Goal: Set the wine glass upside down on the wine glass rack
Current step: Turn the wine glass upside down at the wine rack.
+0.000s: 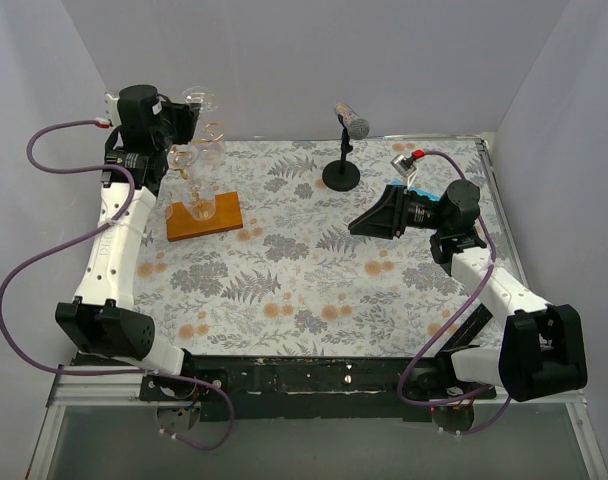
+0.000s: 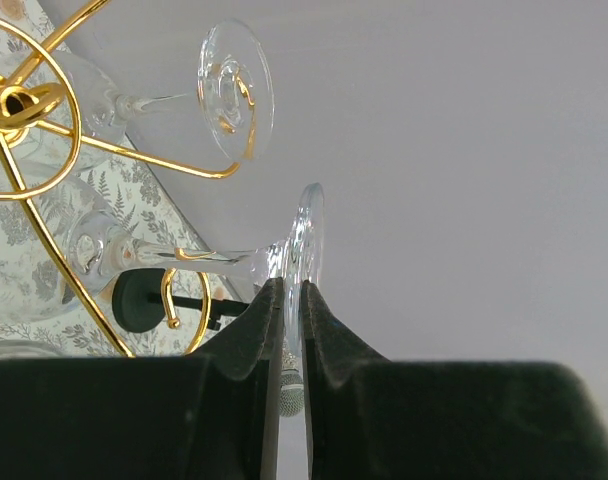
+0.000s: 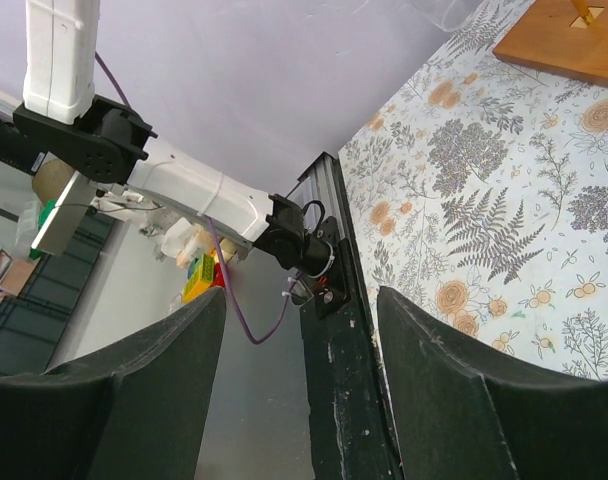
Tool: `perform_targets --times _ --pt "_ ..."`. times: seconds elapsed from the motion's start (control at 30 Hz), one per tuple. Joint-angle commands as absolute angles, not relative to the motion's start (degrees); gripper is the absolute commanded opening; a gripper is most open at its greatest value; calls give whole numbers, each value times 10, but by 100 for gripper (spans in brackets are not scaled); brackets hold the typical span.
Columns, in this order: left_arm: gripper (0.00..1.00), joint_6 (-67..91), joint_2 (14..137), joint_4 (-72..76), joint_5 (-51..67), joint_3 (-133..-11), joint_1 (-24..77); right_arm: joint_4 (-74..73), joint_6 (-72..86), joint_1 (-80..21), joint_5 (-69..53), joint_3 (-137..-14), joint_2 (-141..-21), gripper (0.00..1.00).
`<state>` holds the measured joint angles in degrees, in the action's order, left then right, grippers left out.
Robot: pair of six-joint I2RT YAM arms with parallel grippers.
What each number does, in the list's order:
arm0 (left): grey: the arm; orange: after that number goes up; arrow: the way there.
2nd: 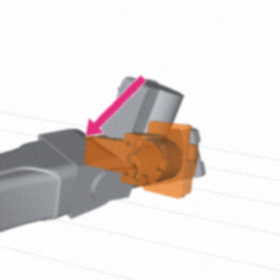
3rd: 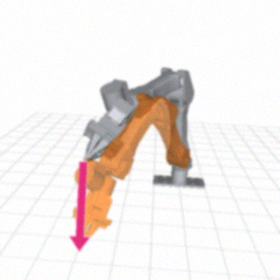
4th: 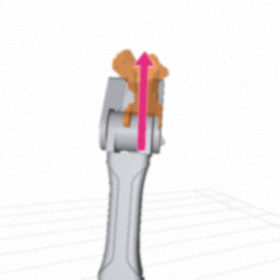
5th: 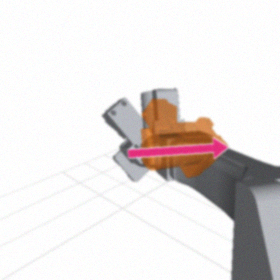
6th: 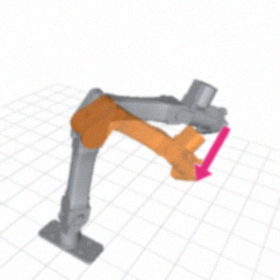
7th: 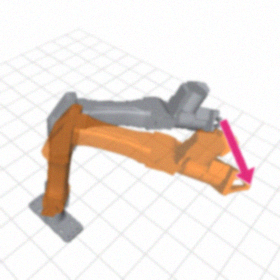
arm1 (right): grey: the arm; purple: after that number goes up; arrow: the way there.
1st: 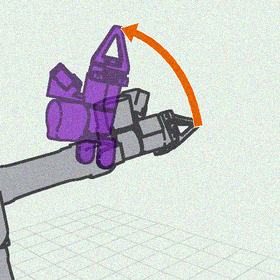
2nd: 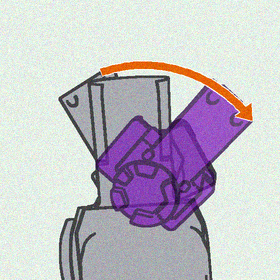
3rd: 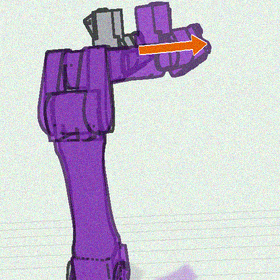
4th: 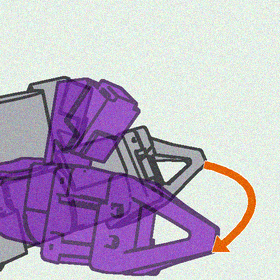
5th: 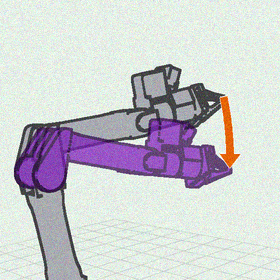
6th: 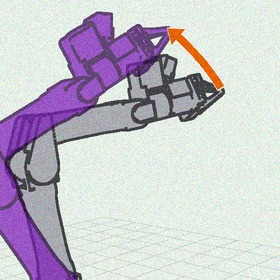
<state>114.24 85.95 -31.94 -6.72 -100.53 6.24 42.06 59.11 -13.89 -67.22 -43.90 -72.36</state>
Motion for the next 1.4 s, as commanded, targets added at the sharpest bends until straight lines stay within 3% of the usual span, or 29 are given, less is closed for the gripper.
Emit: perform_targets --times 0.0,1.37 --pt "0 1260 812 -283 -64 -998 62 427 575 -137 -667 -451 -718 70" --pt "0 1265 778 -244 23 -929 76 404 556 -137 -657 -454 -722 70"
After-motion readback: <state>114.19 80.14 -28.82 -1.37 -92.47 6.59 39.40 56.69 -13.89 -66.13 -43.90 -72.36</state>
